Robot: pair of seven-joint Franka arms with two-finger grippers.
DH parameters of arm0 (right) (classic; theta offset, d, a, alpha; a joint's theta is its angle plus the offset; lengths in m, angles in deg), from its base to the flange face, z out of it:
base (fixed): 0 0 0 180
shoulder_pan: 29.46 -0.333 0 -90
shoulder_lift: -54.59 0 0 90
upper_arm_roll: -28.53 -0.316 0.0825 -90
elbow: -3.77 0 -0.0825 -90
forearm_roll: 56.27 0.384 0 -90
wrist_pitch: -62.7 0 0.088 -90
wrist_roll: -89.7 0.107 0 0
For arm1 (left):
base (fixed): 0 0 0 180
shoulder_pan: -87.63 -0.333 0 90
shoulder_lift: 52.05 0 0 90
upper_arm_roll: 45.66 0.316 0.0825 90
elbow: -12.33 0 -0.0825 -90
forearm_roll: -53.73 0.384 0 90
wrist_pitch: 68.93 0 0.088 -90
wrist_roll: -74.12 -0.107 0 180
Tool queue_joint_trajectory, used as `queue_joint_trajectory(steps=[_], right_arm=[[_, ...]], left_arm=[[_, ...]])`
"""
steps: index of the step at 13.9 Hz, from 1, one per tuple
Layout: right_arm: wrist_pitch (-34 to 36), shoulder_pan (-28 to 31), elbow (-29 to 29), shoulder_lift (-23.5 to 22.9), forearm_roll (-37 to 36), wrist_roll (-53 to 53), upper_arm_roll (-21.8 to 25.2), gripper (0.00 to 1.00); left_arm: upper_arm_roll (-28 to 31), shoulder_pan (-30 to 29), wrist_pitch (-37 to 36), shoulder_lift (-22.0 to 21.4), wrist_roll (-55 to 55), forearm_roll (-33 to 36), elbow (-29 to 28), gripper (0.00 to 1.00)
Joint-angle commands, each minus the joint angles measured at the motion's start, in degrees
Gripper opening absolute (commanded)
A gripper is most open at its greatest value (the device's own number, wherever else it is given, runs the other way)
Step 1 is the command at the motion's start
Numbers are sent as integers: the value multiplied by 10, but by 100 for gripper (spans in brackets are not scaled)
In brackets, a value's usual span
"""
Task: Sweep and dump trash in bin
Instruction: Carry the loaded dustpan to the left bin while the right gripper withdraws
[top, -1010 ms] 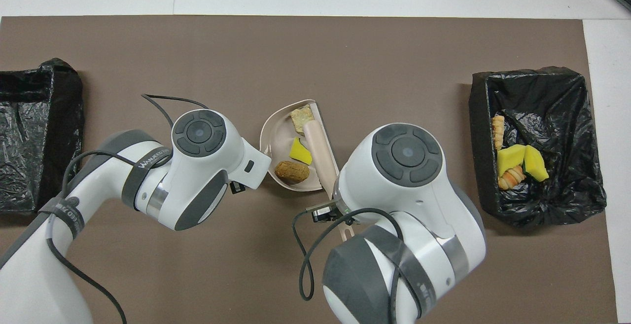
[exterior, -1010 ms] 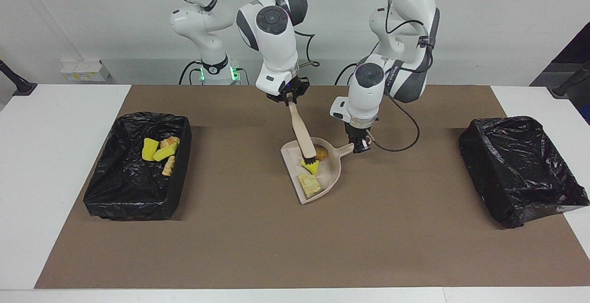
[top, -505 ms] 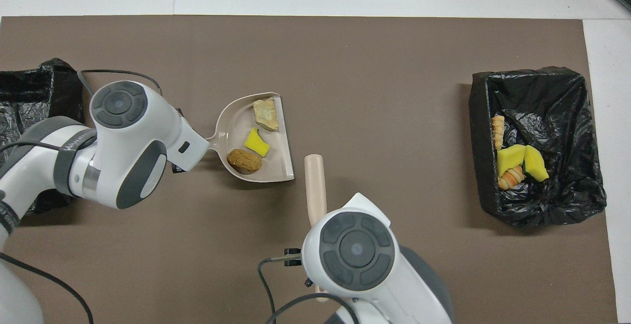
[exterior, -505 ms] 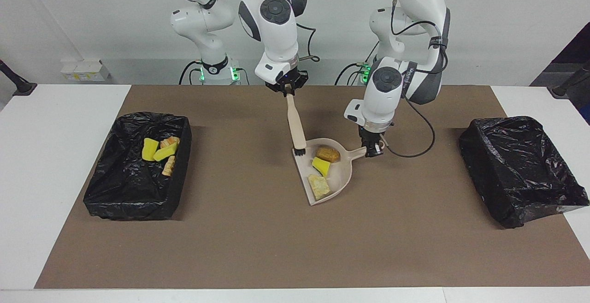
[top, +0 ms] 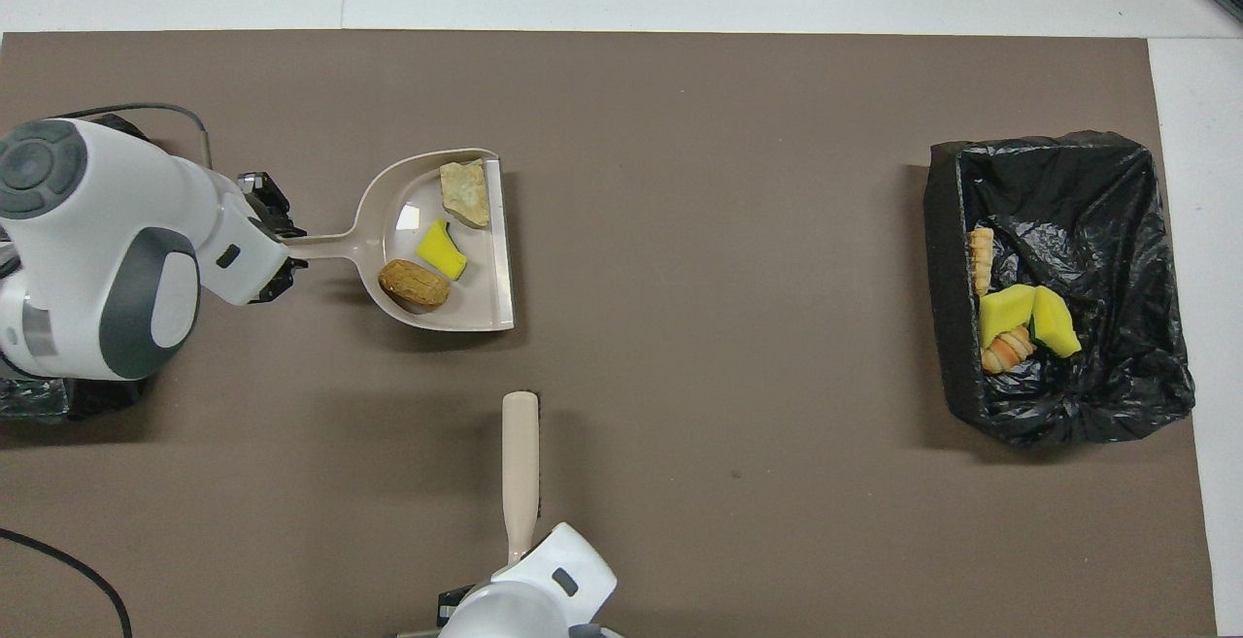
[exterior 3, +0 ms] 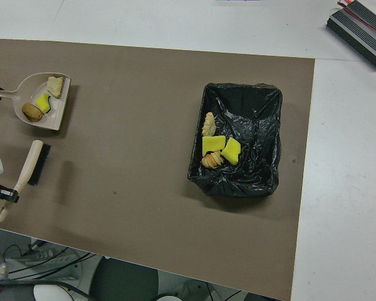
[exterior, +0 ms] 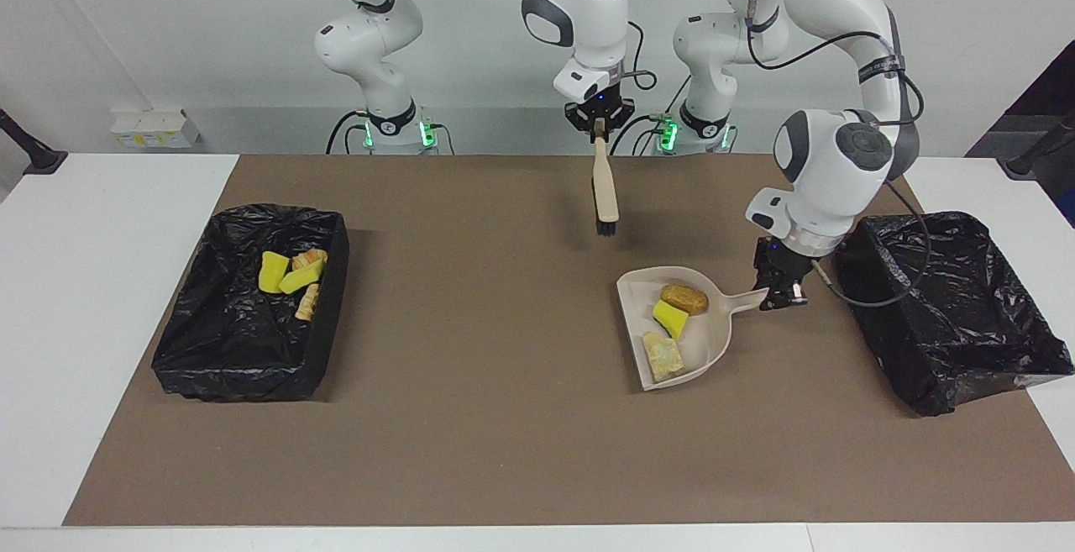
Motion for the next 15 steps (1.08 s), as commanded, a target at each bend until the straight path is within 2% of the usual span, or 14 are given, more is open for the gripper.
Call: queue_joint_trajectory(steps=[1, 4, 6, 8, 11, 13, 15], right_arm=[[-36, -32, 0, -37, -35, 66, 3, 0], [-44, -35, -28, -31, -35, 57, 2, 0], [-82, -35, -45, -31, -35, 51, 2, 0], [-92, -34, -48, -32, -30, 22, 3, 0], [-93, -30, -55, -31, -26, 4, 3, 0], [-104, -27, -55, -35, -24, 4, 3, 0], [-112, -24, -56, -37, -23, 5, 3, 0]], left_arm=[[33, -5, 0, -5, -75, -56, 10, 0], [69, -10, -22, -1, -165, -127, 35, 0], [87, -12, -83, 0, -174, -120, 87, 0], [118, -13, -153, 13, -197, -118, 143, 0], [182, -13, -243, 14, -219, -118, 183, 0], [228, -13, -277, 14, -226, -113, 209, 0], [258, -14, -285, 14, -244, -61, 239, 0]])
